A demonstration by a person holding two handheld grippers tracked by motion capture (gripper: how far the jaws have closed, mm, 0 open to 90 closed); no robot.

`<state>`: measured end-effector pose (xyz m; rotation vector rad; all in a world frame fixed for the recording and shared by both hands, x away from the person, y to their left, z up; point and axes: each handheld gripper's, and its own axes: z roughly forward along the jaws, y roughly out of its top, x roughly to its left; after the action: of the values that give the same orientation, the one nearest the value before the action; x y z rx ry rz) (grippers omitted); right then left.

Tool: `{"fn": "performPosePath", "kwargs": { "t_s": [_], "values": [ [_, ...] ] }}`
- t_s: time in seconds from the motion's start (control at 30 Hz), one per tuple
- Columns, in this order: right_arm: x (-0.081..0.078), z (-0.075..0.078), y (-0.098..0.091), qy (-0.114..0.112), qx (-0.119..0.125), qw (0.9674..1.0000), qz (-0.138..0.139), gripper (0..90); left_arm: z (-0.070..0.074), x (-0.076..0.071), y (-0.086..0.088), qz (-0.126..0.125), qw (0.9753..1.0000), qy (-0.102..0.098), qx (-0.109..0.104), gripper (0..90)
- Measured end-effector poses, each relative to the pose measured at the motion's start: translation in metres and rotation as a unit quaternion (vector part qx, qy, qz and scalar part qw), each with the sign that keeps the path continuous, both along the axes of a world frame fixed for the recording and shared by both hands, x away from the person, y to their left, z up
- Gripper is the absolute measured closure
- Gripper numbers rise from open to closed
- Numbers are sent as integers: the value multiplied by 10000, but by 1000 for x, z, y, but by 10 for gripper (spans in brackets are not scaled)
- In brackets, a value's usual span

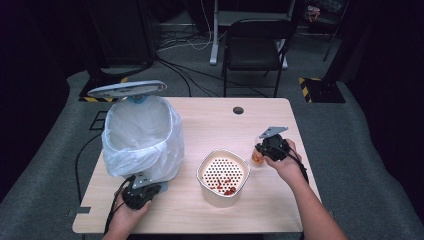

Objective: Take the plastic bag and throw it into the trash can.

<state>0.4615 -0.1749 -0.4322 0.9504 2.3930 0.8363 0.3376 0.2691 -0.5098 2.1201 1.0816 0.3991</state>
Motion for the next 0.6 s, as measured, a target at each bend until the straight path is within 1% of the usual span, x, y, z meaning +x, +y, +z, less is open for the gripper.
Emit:
{"fn": "performPosePath", "kwargs": {
  "t_s": [0.07,0.13,0.17,0.2,0.23,0.27,0.33,0.37,0.4,0.43,0.47,0.53,0.57,0.6],
  "values": [
    [-6,0,2,19,-37,10000,8,857,0,0,0,-3,10000,4,1,900],
    [-10,-1,3,23,-42,9999,91,853,0,0,0,-4,10000,2,1,900],
    [-10,-1,3,23,-42,9999,91,853,0,0,0,-4,10000,2,1,900],
    [-14,-3,4,43,81,9999,75,849,0,0,0,-2,10000,3,0,900],
    [-15,-3,5,97,113,9999,46,847,0,0,0,-3,10000,3,0,900],
    [-16,-4,5,77,162,9998,75,845,0,0,0,-7,10000,5,-8,900],
    [-17,-5,5,147,283,9995,-8,836,0,0,0,-31,10000,1,-21,900],
    [-16,-6,4,119,345,9993,16,814,0,0,0,-3,10000,10,-37,900],
    [-17,-5,4,131,467,9988,-36,807,0,0,0,-14,10000,1,-23,900],
    [-18,-4,4,129,511,9986,-48,795,0,0,0,-4,10000,2,-23,900],
    [-18,-3,3,114,523,9986,4,774,0,0,0,1,10000,10,-38,900],
    [-19,-1,3,110,669,9977,-90,732,0,0,0,1,10000,10,-36,900],
    [-18,0,1,96,675,9977,-19,717,0,0,0,-6,10000,3,-24,900],
    [-19,1,1,101,738,9972,-21,704,0,0,0,3,10000,10,-37,900]
  ]
}}
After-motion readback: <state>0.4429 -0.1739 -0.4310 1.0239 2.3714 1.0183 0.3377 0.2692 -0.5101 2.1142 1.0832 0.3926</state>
